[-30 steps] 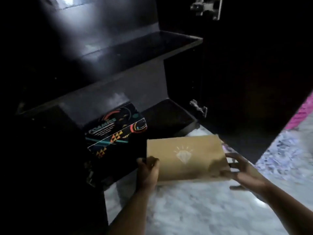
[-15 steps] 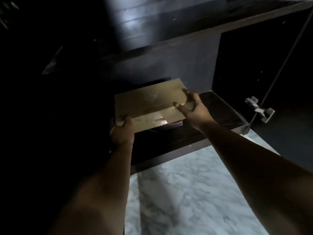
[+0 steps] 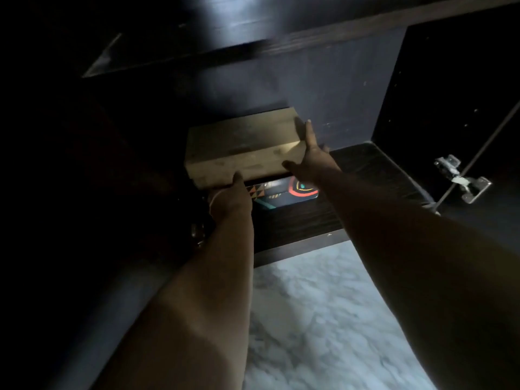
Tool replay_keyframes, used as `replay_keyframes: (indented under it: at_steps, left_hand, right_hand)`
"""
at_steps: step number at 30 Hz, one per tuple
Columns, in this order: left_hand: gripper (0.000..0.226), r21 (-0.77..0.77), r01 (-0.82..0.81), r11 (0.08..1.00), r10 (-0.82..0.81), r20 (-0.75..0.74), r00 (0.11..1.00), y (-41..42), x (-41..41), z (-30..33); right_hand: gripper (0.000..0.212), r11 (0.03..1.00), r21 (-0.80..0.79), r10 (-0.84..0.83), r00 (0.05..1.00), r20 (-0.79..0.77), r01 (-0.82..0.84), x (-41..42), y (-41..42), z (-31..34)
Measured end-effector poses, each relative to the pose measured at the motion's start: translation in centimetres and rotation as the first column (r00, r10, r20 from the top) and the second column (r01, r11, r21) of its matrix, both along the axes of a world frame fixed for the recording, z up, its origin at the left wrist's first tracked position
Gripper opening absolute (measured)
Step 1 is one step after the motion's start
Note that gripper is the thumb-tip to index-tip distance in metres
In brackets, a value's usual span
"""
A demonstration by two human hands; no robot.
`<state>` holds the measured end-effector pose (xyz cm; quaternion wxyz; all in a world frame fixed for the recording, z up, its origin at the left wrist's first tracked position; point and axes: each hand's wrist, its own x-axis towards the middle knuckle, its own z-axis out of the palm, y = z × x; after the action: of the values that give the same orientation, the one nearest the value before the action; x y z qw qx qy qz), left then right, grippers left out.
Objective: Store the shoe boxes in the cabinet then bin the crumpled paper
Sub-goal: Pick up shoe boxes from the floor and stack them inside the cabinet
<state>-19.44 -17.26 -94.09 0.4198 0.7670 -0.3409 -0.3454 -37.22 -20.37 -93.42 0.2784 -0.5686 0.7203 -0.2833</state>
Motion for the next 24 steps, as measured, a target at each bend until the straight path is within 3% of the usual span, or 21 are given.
replay_keyframes:
  at_steps: [2, 4, 7, 9, 14, 19, 22, 24]
  left_hand:
    - [0.053, -0.017, 0.093, 0.996, -0.09, 0.117, 0.989, 2.2, -1.2, -1.3]
    - [0.037, 0.039, 0.244, 0.969, -0.247, 0.136, 0.959, 3.9, -3.0, -2.5]
    - [0.038, 0.197, 0.447, 0.872, -0.478, 0.15, 0.866, 7.0, -7.2, -4.9]
    - [0.04, 0.245, 0.579, 0.778, -0.617, 0.124, 0.777, 10.1, -11.1, -5.9]
    - [0.035, 0.307, 0.846, 0.436, -0.892, 0.023, 0.452, 20.1, -22.0, -6.4]
    - [0.058, 0.317, 0.936, 0.155, -0.98, -0.07, 0.187, 32.7, -31.7, -5.0]
    - [0.032, 0.256, 0.967, 0.009, -0.99, -0.136, 0.045, 40.6, -36.0, -4.0]
    - [0.034, 0.273, 0.955, -0.112, -0.989, -0.122, -0.081, 45.3, -38.4, -4.1]
  right_hand:
    - [0.111, 0.993, -0.057, -0.105, 0.994, -0.018, 0.104, -0.8, 2.9, -0.4]
    - [0.101, 0.983, -0.01, -0.183, 0.983, -0.016, 0.183, -2.3, 6.5, -2.1]
    - [0.077, 0.96, 0.108, -0.254, 0.965, -0.069, 0.26, -6.2, 13.1, -5.5]
    - [0.067, 0.928, 0.175, -0.316, 0.944, -0.093, 0.328, -9.1, 18.7, -7.2]
    - [0.053, 0.785, 0.325, -0.52, 0.846, -0.116, 0.527, -16.2, 34.0, -8.7]
    - [0.05, 0.566, 0.34, -0.748, 0.641, -0.171, 0.751, -23.0, 50.6, -6.6]
    - [0.048, 0.382, 0.302, -0.861, 0.456, -0.228, 0.873, -26.1, 60.4, -4.8]
    - [0.047, 0.235, 0.273, -0.919, 0.305, -0.249, 0.933, -27.5, 66.9, -4.0]
